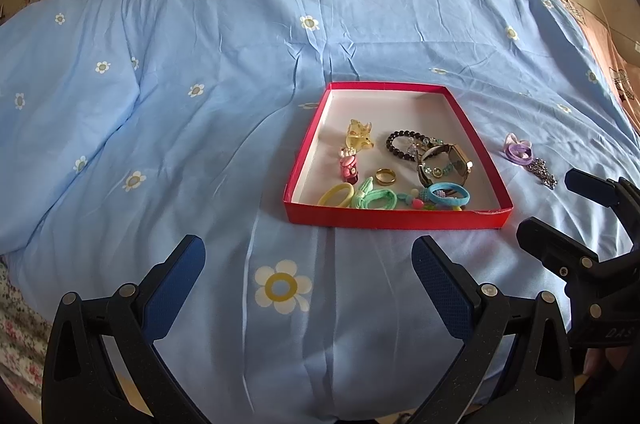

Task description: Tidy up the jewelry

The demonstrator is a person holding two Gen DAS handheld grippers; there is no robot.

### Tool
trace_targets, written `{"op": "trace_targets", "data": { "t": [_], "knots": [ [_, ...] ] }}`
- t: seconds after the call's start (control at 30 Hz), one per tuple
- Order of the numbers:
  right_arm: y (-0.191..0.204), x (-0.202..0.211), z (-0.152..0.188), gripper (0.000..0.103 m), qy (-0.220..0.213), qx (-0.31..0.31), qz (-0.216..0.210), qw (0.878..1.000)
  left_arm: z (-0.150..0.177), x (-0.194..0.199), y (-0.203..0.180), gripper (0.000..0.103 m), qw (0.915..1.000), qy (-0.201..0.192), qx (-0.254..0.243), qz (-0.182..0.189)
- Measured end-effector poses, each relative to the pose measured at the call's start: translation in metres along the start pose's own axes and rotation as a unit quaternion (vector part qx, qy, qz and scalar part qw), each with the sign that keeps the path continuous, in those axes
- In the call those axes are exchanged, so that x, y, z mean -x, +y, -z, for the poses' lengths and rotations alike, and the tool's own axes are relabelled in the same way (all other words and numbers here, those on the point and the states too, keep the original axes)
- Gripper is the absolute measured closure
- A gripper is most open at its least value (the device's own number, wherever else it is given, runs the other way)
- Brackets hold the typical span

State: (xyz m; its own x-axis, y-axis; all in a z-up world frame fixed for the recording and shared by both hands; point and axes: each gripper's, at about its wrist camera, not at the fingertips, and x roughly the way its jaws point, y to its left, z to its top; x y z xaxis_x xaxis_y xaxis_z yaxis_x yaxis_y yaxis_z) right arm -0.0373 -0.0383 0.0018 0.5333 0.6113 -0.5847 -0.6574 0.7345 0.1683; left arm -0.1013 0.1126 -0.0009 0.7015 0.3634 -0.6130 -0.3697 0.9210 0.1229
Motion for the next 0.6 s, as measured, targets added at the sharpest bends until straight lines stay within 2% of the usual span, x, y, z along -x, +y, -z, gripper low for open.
{"op": "trace_targets", "data": {
  "t": [0.37,0.6],
  "knots": [
    [-0.004,-0.004,-0.001,0.0,0.004,-0.006,-0.001,1.0,0.0,-0.003,-0.001,0.0,1.0,0.001,0.0,0.0],
    [-0.008,-0.007,0.0,0.0,0.009,-0.011,-0.001,1.0,-0.001,-0.012,-0.003,0.0,0.9999,0.007,0.003,0.013]
  ]
}}
